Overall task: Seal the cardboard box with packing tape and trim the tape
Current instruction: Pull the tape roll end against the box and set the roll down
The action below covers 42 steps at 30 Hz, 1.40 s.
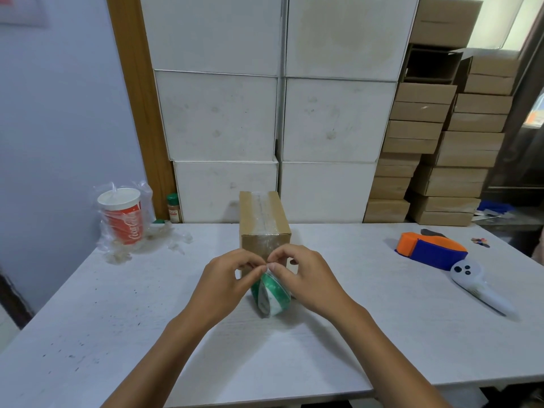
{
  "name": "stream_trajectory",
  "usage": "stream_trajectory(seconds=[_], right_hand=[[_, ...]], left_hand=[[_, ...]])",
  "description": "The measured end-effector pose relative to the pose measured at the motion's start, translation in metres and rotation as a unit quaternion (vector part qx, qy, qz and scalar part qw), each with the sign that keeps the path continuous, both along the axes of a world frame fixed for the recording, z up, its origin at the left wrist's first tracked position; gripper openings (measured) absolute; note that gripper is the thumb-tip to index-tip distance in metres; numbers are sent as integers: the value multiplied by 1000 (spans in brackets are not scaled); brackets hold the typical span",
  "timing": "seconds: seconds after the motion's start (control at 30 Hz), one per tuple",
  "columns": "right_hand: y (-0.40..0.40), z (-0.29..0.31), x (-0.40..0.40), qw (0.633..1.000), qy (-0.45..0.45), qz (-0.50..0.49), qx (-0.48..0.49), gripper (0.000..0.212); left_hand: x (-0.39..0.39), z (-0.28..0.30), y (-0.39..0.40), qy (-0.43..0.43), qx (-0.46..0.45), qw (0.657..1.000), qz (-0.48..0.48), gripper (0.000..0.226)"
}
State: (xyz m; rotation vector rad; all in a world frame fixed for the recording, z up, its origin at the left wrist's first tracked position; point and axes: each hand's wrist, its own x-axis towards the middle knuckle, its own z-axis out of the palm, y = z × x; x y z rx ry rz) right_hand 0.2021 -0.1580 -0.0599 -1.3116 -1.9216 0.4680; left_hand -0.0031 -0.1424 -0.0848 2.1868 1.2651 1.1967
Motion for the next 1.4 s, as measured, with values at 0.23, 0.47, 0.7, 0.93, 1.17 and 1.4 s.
stream_trajectory(seconds=[0.23,0.47,0.7,0.93,1.17,1.4], right_hand=[[2,-4,1,1000,14,9,-2,7],[2,-9,-1,999,37,-5,-11,10],[-3,-12,-7,990,125,-35,-51,11],[-6,-9,-11,986,150,-43,-57,13],[-6,-8,-14,980,174,-53,-76,14],[-5,-9,-21,967,214,-76,-114,15]], left_hand=[[3,-6,2,-4,-22,1000,-3,8],[6,-2,0,-2,-44,999,6,8],[7,-4,-1,-69,-76,995,0,9],[9,0,-8,-68,-59,996,-2,32],[13,-1,-13,-92,-57,994,6,33],[20,-2,-21,-124,-46,991,8,39]])
